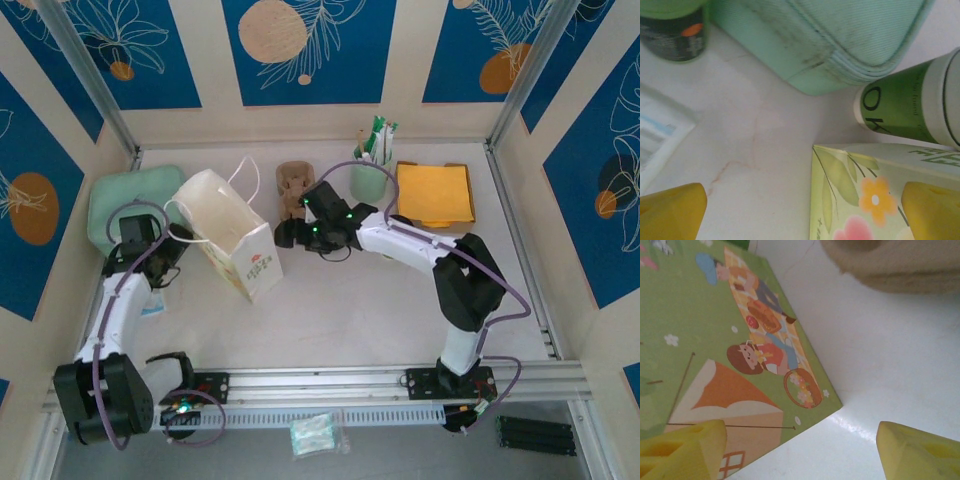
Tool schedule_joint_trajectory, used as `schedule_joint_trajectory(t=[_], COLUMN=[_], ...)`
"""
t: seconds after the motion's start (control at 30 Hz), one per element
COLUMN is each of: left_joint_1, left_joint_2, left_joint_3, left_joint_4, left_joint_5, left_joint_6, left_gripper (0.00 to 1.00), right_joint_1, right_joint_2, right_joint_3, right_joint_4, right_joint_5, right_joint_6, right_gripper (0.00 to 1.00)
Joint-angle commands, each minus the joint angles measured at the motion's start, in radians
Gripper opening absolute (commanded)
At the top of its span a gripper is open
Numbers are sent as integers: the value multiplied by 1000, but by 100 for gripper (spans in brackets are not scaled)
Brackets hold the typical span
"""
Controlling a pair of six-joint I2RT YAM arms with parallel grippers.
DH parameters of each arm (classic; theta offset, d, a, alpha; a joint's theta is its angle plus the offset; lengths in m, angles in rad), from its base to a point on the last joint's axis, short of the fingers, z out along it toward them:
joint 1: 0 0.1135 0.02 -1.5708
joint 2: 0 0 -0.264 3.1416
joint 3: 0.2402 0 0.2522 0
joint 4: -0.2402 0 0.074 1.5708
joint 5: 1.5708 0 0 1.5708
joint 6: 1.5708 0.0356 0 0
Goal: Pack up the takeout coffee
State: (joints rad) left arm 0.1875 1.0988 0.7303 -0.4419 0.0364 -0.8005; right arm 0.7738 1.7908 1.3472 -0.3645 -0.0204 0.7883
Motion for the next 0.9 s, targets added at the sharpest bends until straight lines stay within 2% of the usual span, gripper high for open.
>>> schedule_joint_trajectory(t=[0.0,0.17,0.3,0.63,0.87], left_joint_1=[14,15,21,100,165], left_joint_2=[48,111,115,-10,-159], left_joint_3=[22,56,82,99,90], left_joint_4=[95,117,102,-28,-137], left_joint_5=[92,135,145,98,25], left_joint_6=[64,104,136,151,123], left_gripper=[99,99,100,99,99], right_joint_1=[30,61,45,-128,-241], right_joint_2=[10,7,-19,-153,-151], right_joint_3=[34,33,30,-22,-21], right_joint_4=[-25,-38,-66,-102,-93], right_joint_5=[11,28,49,38,-33], right_joint_6=[14,24,19,22,59], right_gripper=[79,79,79,78,75])
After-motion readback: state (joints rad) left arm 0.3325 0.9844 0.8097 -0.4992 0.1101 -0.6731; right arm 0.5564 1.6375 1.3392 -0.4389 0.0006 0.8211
